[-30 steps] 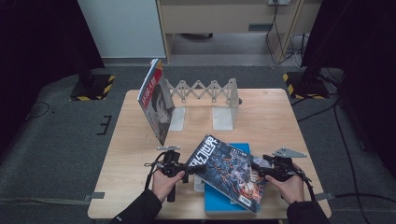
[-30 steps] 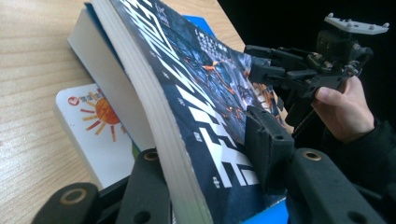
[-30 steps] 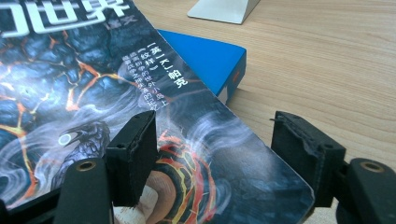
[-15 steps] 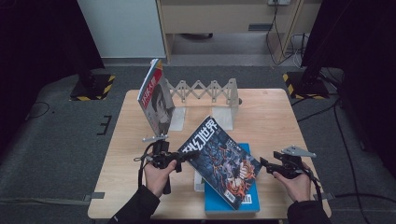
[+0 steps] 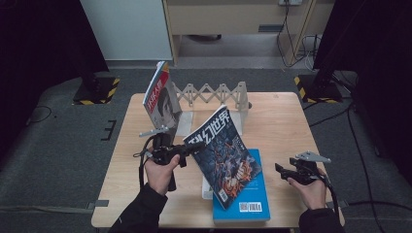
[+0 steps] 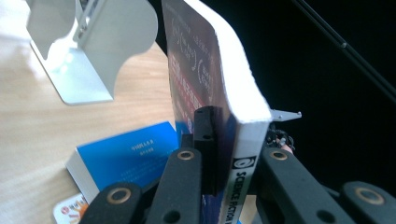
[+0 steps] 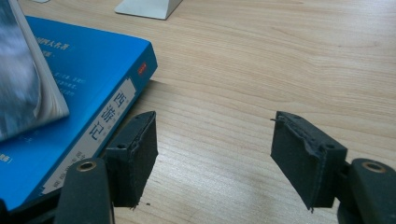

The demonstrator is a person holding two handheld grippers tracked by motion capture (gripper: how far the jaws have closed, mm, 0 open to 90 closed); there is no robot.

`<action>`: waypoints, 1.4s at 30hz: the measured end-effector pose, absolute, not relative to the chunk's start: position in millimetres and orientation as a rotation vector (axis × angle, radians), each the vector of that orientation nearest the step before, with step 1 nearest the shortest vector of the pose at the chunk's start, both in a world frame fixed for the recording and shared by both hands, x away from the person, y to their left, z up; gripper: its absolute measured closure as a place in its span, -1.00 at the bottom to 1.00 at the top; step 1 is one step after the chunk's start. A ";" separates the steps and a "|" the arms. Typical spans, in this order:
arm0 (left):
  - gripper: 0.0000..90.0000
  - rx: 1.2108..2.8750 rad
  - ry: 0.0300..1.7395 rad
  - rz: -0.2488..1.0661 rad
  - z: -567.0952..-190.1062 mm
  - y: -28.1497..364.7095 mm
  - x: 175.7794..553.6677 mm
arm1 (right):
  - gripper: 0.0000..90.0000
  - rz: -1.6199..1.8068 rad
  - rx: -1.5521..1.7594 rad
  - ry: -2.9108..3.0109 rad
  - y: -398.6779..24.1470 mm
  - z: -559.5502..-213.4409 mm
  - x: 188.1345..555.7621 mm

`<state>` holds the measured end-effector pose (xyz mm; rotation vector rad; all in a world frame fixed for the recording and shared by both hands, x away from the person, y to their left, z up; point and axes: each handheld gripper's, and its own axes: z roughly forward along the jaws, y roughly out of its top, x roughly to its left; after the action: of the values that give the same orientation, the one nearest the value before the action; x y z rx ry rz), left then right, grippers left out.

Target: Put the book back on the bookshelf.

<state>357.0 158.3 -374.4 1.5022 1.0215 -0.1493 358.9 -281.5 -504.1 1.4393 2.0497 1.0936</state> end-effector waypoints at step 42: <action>0.82 1.451 1.209 0.539 -297.3 224.0 397.0 | -0.46 0.957 1.458 2.135 -288.7 -520.2 367.0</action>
<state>397.0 224.0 -297.3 1.4506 1.2094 0.5390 367.0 -288.7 -520.2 1.4582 2.1351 0.9570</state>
